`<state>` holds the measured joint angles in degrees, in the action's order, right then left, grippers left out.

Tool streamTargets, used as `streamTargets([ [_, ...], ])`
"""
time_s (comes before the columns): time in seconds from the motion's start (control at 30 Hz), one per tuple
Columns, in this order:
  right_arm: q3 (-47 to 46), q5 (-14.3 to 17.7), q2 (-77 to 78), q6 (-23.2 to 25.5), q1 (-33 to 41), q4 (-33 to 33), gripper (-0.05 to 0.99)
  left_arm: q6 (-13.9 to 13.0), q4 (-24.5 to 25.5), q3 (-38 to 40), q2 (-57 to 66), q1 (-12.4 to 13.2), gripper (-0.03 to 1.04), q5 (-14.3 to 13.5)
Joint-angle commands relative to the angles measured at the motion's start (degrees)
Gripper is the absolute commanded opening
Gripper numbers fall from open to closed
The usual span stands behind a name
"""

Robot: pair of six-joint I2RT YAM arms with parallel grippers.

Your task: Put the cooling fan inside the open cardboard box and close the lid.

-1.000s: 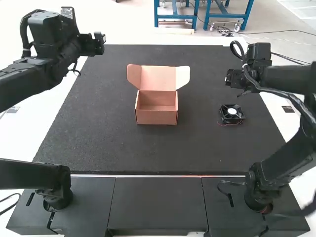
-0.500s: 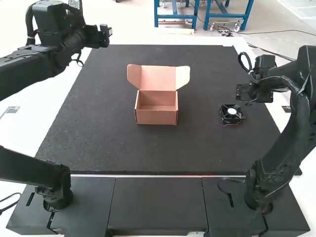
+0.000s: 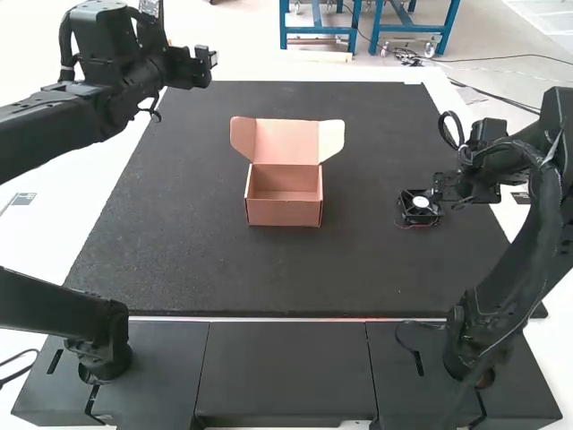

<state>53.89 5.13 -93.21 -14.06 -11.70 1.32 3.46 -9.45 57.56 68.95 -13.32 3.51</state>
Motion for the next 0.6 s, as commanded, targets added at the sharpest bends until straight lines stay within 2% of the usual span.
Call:
streamTargets([
  [0.0,-0.71,-0.73,-2.15,-1.14,0.01,0.08,0.91,-0.3,-0.39,-0.08,-0.57,-0.3,0.96,0.27],
  [0.57,-1.94,-1.17,-8.66,-2.19,0.01,6.24,0.91,-0.12,-0.21,-2.28,-0.74,-0.04,0.96,0.36],
])
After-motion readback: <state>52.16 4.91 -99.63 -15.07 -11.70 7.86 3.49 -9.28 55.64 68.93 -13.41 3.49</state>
